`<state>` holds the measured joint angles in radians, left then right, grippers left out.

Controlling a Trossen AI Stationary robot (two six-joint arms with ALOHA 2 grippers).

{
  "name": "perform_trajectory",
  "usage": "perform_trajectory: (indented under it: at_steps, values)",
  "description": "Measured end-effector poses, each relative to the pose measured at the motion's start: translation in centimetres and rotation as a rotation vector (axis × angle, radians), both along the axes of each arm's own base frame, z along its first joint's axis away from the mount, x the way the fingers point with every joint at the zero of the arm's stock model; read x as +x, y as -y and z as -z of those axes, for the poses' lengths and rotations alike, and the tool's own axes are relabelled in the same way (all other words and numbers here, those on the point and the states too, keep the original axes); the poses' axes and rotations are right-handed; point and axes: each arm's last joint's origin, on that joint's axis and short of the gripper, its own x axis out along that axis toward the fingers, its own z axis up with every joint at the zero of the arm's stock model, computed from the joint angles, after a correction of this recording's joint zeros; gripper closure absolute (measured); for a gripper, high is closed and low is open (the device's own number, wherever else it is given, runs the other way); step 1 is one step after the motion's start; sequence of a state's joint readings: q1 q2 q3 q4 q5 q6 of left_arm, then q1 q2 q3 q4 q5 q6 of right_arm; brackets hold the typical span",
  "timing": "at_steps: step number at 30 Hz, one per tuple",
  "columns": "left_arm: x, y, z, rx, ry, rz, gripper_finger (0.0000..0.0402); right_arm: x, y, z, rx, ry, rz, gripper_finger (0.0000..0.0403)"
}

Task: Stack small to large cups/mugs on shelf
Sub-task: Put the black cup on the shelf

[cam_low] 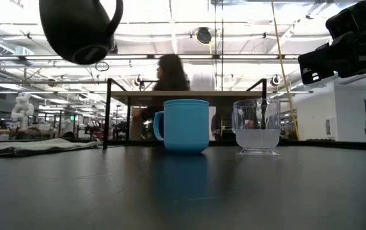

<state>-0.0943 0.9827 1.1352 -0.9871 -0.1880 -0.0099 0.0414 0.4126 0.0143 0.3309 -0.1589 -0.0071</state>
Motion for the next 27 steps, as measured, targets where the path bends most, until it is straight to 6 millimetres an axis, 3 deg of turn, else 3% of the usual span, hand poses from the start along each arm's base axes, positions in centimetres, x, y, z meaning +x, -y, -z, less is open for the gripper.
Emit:
perform_trajectory:
  at_steps: [16,27]
  values:
    - [-3.4,1.5,5.2,-0.084,0.321,-0.023,0.0389,0.0,0.0,0.1,0.007,-0.009,0.001,0.0403]
    - [-4.0,3.1,7.1,-0.067,0.517,-0.04,0.0389,0.0,0.0,0.1,0.021,-0.018,0.002,0.0403]
